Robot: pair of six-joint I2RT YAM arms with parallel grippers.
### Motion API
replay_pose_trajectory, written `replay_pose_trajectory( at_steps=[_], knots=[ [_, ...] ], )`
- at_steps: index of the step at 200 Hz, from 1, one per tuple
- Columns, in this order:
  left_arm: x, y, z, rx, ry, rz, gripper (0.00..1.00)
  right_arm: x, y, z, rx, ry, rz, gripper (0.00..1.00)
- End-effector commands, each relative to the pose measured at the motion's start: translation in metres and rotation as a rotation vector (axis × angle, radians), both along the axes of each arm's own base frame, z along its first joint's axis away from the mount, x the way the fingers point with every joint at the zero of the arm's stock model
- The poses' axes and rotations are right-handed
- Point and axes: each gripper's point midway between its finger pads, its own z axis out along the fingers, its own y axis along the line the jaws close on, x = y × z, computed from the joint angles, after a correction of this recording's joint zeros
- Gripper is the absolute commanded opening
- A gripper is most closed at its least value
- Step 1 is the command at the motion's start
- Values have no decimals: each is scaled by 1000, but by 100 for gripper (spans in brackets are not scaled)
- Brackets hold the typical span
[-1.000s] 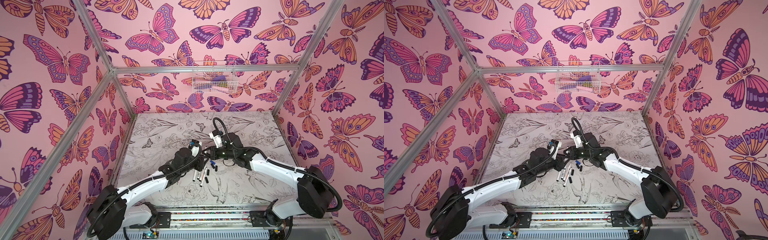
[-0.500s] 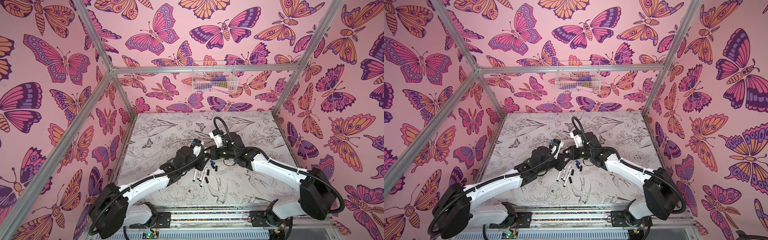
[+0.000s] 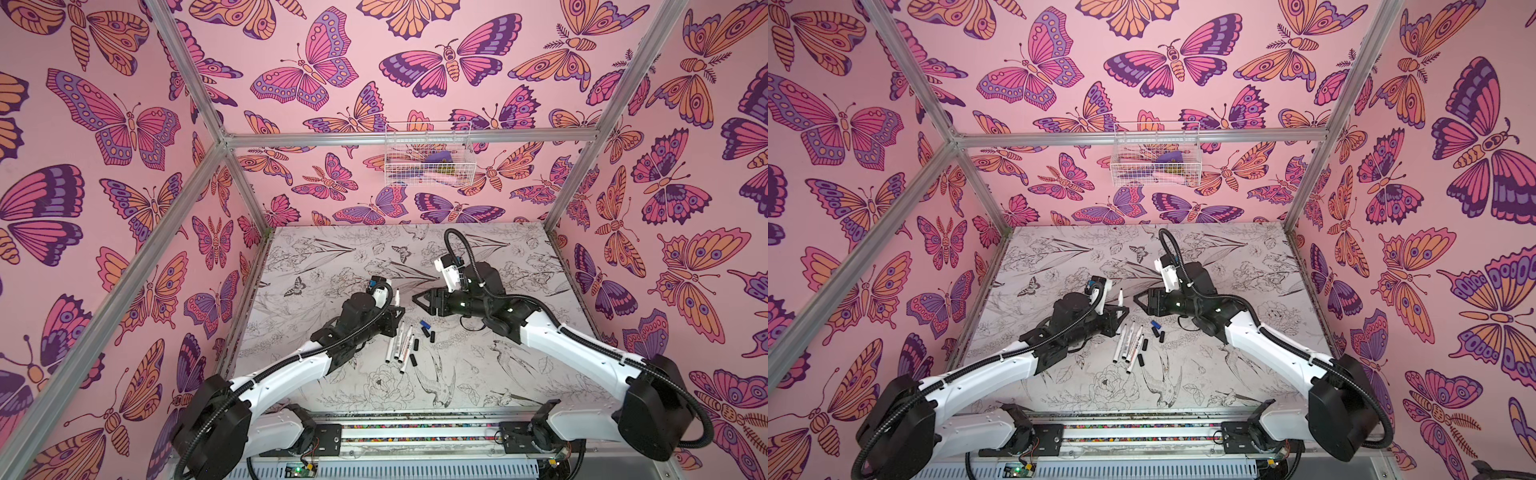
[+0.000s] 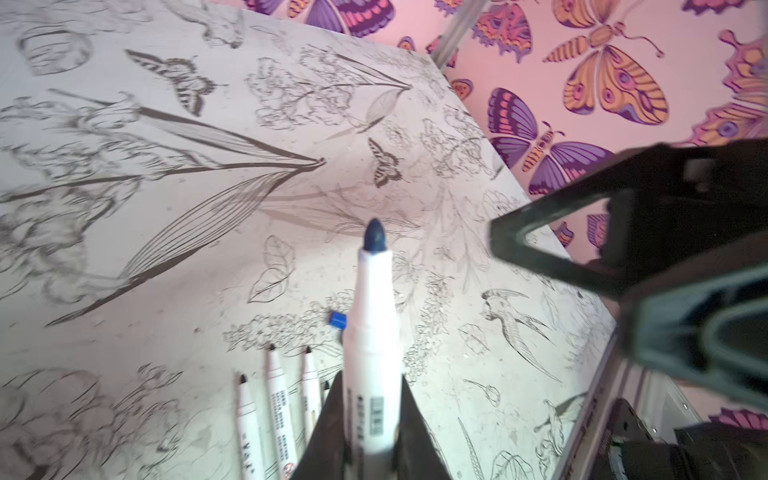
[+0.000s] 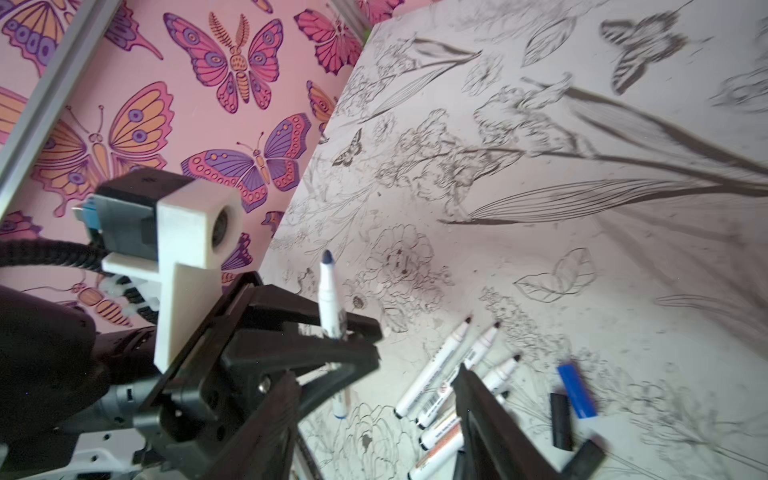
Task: Insert the pens into the pen caps
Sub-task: 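Hold the marker upright with the left gripper while the right gripper moves toward the caps, then lower the right gripper onto the blue cap and grasp it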
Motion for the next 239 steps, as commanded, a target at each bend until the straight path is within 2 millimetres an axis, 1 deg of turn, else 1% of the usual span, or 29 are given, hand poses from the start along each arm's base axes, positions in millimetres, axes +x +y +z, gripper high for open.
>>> replay_pose_trajectory(
  at_steps=[1, 12, 30, 40, 42, 47, 59, 75, 109, 138, 156, 202, 239],
  knots=[
    [3, 28, -10, 7, 30, 141, 0, 6, -29, -42, -229, 39, -76, 61],
    [1, 32, -12, 4, 39, 163, 0, 7, -36, -62, -335, 83, -77, 59],
    [0, 35, -15, 3, 53, 179, 0, 6, -44, -91, -499, 166, -34, 58],
    [0, 37, -17, 1, 59, 189, 0, 8, -47, -100, -568, 194, -21, 56],
    [0, 37, -17, -1, 61, 190, 0, 9, -48, -108, -591, 211, -15, 56],
    [-1, 37, -17, -3, 63, 191, 0, 9, -48, -115, -623, 226, -6, 56],
    [-1, 36, -18, -7, 67, 193, 0, 12, -50, -126, -677, 243, 7, 54],
    [-2, 33, -18, -6, 70, 176, 0, 16, -47, -136, -714, 256, 26, 53],
    [-5, 25, -20, -2, 81, 132, 0, 18, -35, -153, -755, 275, 90, 52],
    [-5, 21, -28, -2, 111, 138, 0, 20, -24, -162, -771, 276, 125, 50],
    [-6, 19, -28, 2, 108, 131, 0, 22, -19, -166, -778, 279, 134, 49],
    [-6, 24, -26, 4, 91, 153, 0, 28, -12, -182, -822, 288, 156, 46],
    [-7, 27, -24, 5, 86, 161, 0, 30, -10, -194, -868, 293, 176, 42]
  ],
)
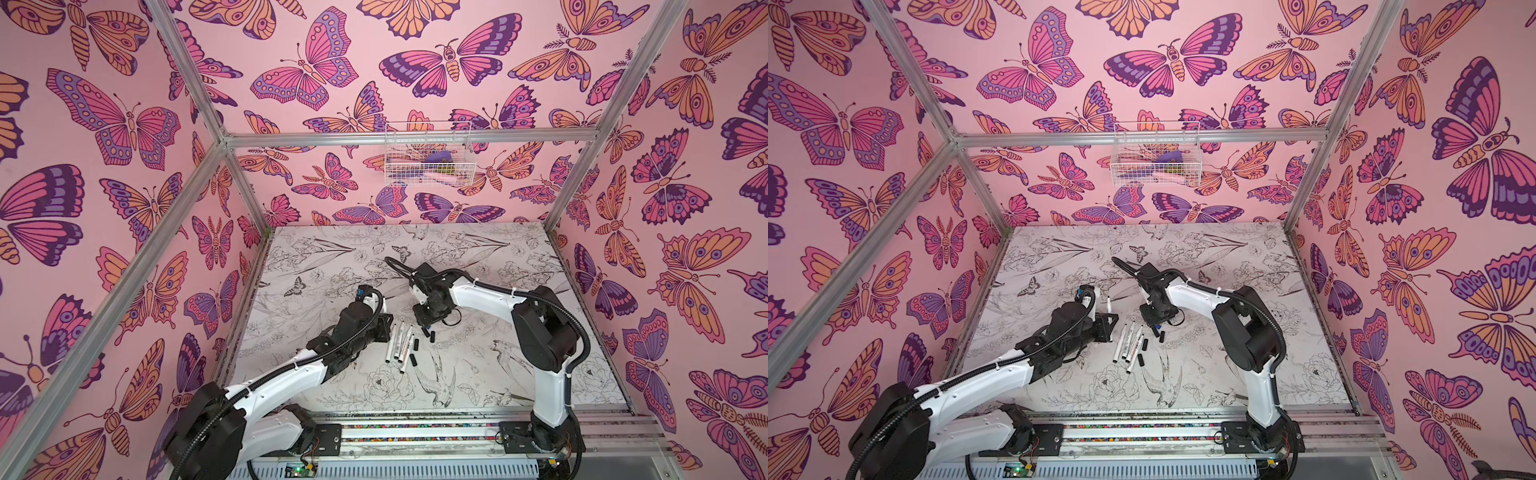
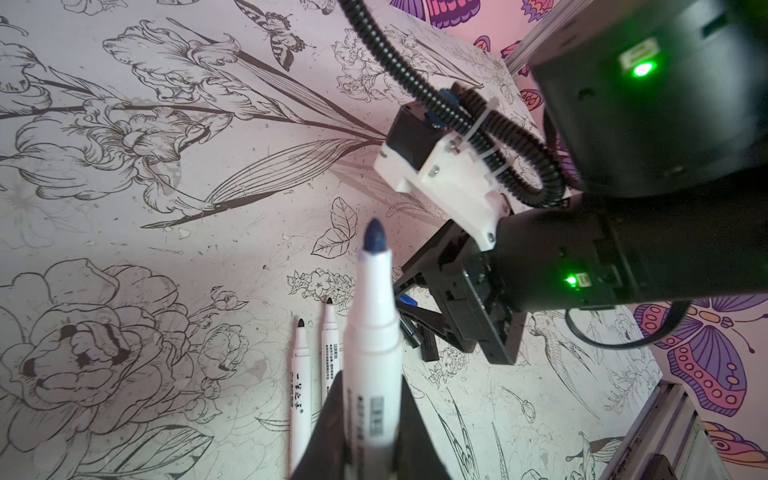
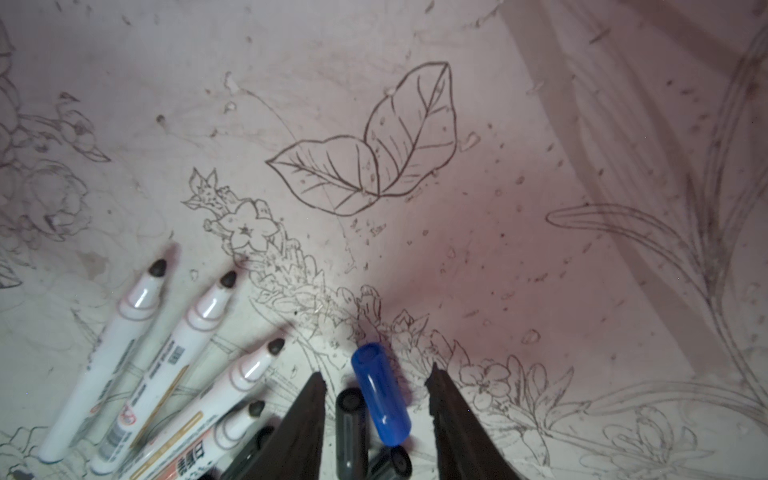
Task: Insert the pens into the pen caps
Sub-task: 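Lower the right gripper onto the blue cap and grasp it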
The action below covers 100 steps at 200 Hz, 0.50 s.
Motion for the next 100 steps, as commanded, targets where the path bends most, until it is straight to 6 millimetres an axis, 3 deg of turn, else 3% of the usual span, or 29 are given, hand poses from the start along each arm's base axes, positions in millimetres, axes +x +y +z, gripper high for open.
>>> replay_pose_trajectory(
  at_steps=[1, 59, 100],
  knots=[
    [-1, 5, 2, 0, -10, 25, 0, -2, 0, -5, -55, 6, 47, 42],
    [0, 8, 2, 13, -15, 42, 0, -7, -3, -17, -107, 14, 62, 36],
    [1, 7, -1, 18, -3, 36, 0, 2, 4, -8, -74, -34, 32, 19]
  ],
)
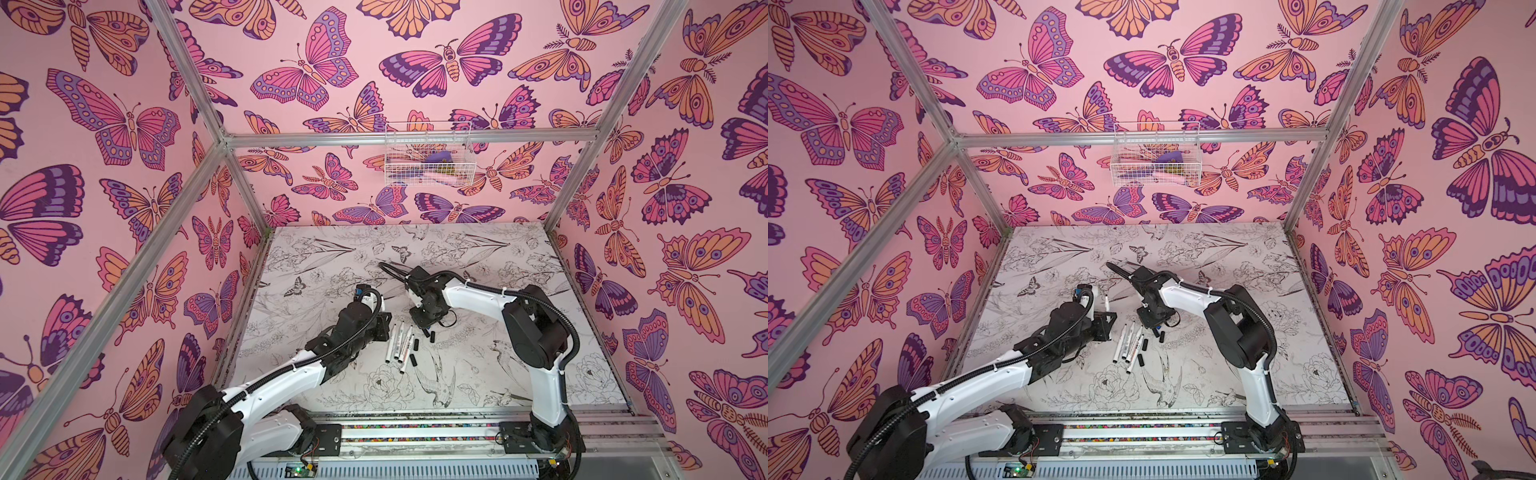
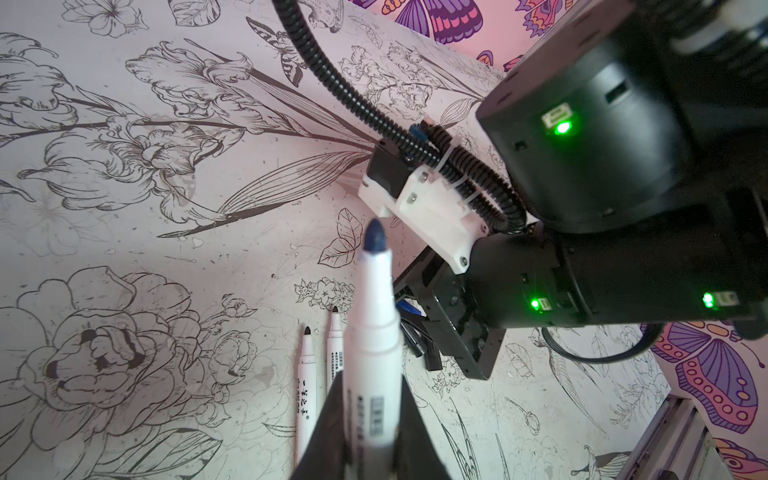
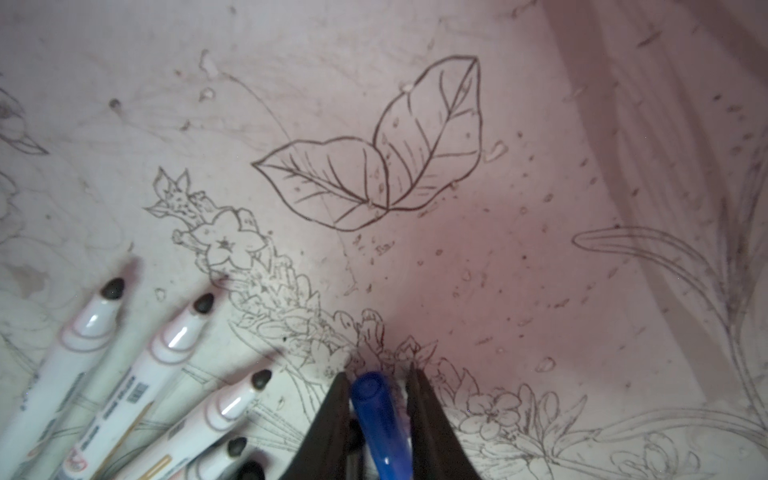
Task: Insert the pens into the pen caps
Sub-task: 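Lower the right gripper onto the blue cap and grasp it, then lift the blue cap with the right gripper and bring it above the marker tip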
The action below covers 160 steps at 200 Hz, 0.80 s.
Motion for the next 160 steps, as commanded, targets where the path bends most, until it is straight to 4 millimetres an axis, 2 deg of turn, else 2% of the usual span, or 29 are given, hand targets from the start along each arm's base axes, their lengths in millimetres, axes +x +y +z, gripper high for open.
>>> replay_pose_trajectory(
  at_steps=[1, 12, 27, 54, 74, 92, 95, 97, 103, 126, 160],
  knots=[
    [-2, 2, -5, 11, 15, 10, 0, 2, 3, 3, -5, -19, 3, 18],
    [-2, 1, -5, 11, 18, 5, 0, 8, 7, 15, 31, -48, -9, 15],
    [-2, -1, -6, 12, 20, -8, 0, 18, 12, 41, 89, -99, -33, 12],
    [-4, -6, -7, 22, 21, -39, 0, 34, 11, 107, 240, -209, -88, 9],
    [-6, -13, -8, 27, 23, -76, 0, 36, 6, 154, 390, -271, -140, 6],
    [-10, -25, -4, 22, 3, -137, 0, 32, 0, 190, 547, -312, -185, 5],
    [-10, -28, -2, 22, -4, -150, 0, 32, 0, 190, 564, -308, -193, 5],
    [-11, -29, -1, 21, -9, -160, 0, 28, -2, 201, 592, -321, -194, 5],
    [-14, -35, 2, 18, -24, -191, 0, 27, -3, 215, 652, -347, -200, 5],
    [-25, -57, 16, -12, -94, -323, 0, 15, -1, 253, 853, -419, -202, 4],
    [-37, -76, 31, -46, -167, -434, 0, -3, 11, 288, 1067, -403, -158, 3]
  ],
)
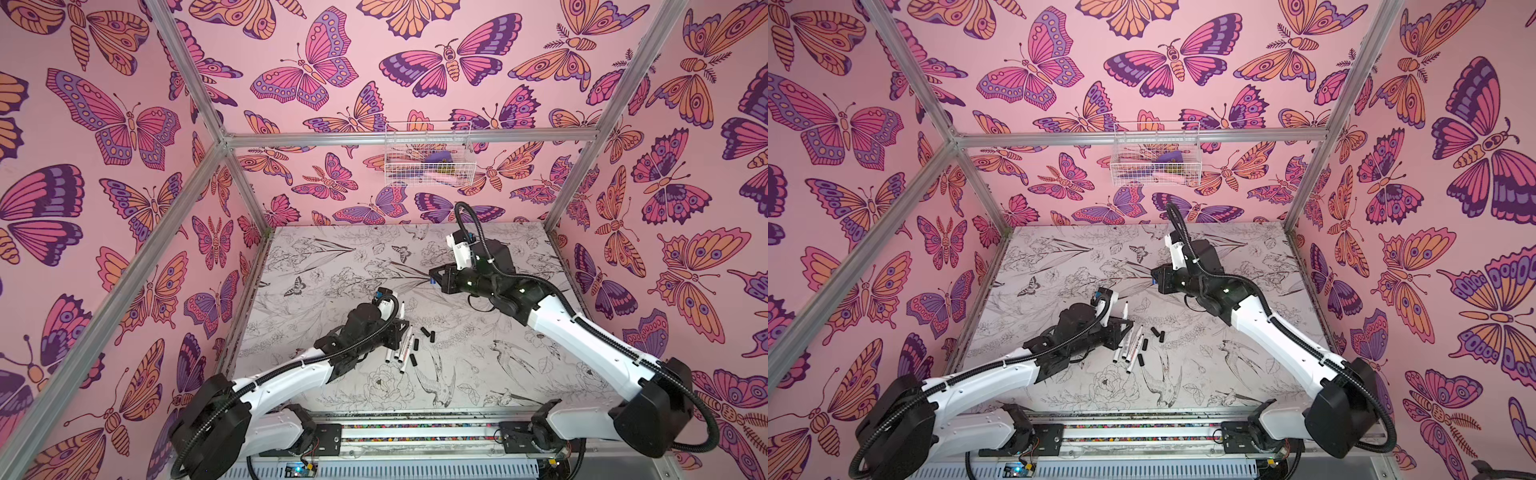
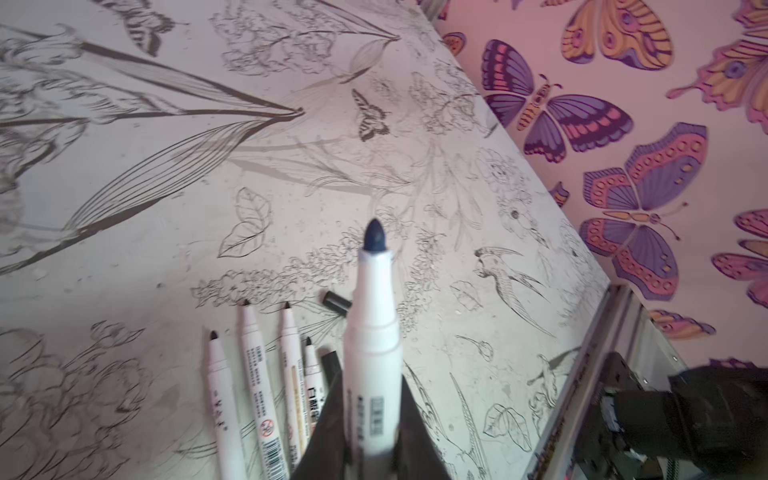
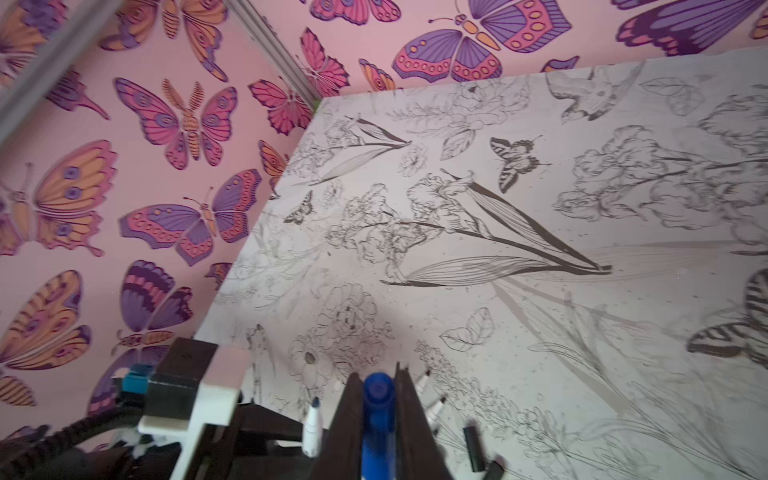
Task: Insert the pens into the pen caps
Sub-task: 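Lift the blue cap with the right gripper and bring it above the marker tip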
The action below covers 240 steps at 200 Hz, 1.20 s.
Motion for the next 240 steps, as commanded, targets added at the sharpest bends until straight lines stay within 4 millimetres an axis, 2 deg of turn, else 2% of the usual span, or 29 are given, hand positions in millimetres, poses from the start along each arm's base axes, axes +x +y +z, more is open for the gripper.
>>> replay_pose_trajectory(
  at_steps=[1, 29, 76, 166, 240],
  knots=[
    [-6, -20, 23, -52, -94, -117, 0, -9, 21, 35, 207, -29, 82, 3],
    [-8, -26, 29, -72, -115, -140, 0, -19, 29, 42, 268, -43, 127, 2],
    [-9, -28, 42, -105, -163, -132, 0, -35, 40, 39, 247, -46, 180, 1],
    [-6, -20, 67, -171, -251, -81, 0, -37, 31, 26, 180, -53, 144, 0],
    [-6, -23, 63, -165, -237, -90, 0, -32, 34, 28, 170, -70, 131, 0]
  ],
)
